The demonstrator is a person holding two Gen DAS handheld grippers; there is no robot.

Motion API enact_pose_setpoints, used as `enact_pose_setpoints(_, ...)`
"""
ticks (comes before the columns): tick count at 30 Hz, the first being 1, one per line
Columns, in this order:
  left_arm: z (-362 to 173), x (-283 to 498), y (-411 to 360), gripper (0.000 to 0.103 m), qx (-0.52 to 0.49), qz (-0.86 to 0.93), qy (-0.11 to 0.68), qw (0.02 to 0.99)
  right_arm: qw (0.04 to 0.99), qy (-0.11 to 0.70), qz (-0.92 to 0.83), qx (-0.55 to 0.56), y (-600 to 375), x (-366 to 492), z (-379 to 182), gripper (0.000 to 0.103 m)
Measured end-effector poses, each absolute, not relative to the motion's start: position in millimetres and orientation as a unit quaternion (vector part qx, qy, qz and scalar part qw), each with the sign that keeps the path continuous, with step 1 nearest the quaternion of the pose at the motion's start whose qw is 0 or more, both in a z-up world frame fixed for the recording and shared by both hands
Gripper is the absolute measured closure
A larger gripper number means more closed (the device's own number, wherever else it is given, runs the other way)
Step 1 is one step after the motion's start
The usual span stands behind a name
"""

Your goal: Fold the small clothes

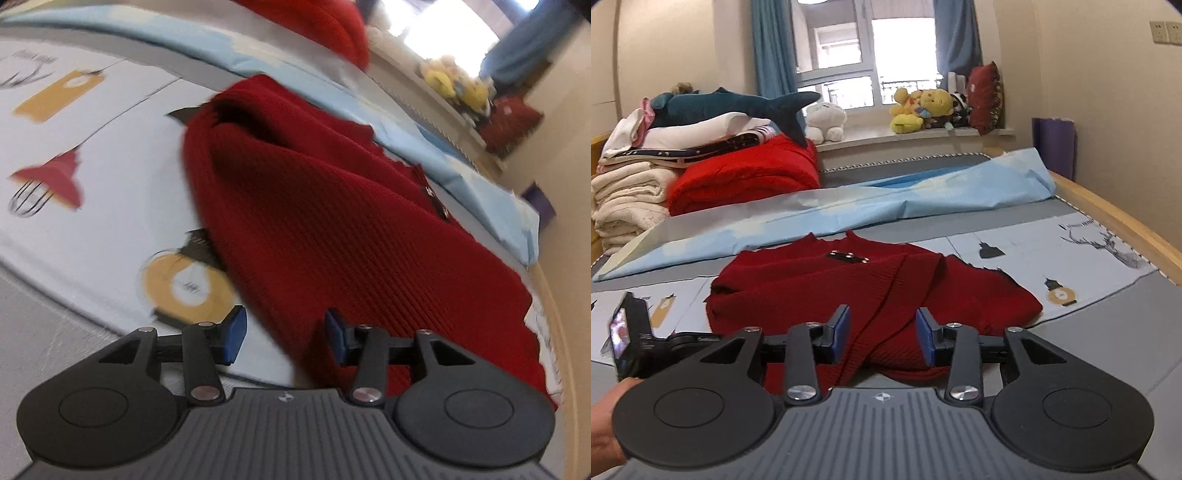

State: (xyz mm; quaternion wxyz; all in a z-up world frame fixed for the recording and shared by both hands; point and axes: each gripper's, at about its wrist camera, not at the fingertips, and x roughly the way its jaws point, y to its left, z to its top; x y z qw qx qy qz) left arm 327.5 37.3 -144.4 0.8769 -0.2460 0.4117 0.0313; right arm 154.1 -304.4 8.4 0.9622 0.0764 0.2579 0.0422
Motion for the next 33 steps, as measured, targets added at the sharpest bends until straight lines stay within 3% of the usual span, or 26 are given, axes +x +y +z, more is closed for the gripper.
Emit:
enact_pose_setpoints(1,-143,333,34,0.067,-0.234,0.024,0.422,0.876,0.961,0.26,0.039,0.081,-306,155,8,0.062)
enact_pose_setpoints(2,-141,339,33,0.09,-0.224,0.013,0.437,0.871,0.961,0.261,0.036,0.084,-308,157,8,0.062)
enact_pose_setpoints(11,-61,266,103,0.095,-0.128,-0.062,0.412,0.9,0.96,0.261,0.001,0.104,-318,159,6,0.062)
enact_pose_setpoints(18,-54,177,193,0.096,-0.062,-0.026,0.464,0.883,0.954,0.276,-0.019,0.114,-325,151,-2,0.061)
enact_pose_setpoints(22,-77,153,215,0.095,-0.082,0.0,0.503,0.86,0.941,0.317,-0.006,0.121,-326,155,-18,0.058)
enact_pose_setpoints(24,-78,147,218,0.089,-0.084,-0.01,0.508,0.857,0.93,0.346,-0.001,0.126,-326,163,-29,0.056)
enact_pose_setpoints(26,-78,141,221,0.057,-0.089,-0.032,0.508,0.856,0.908,0.394,0.009,0.143,-325,176,-46,0.056)
enact_pose_setpoints(27,-80,137,226,0.053,-0.094,-0.04,0.509,0.855,0.896,0.417,0.013,0.153,-324,181,-56,0.055)
enact_pose_setpoints(33,-114,127,225,0.05,-0.103,-0.092,0.581,0.802,0.833,0.536,0.026,0.134,-298,205,-104,0.055)
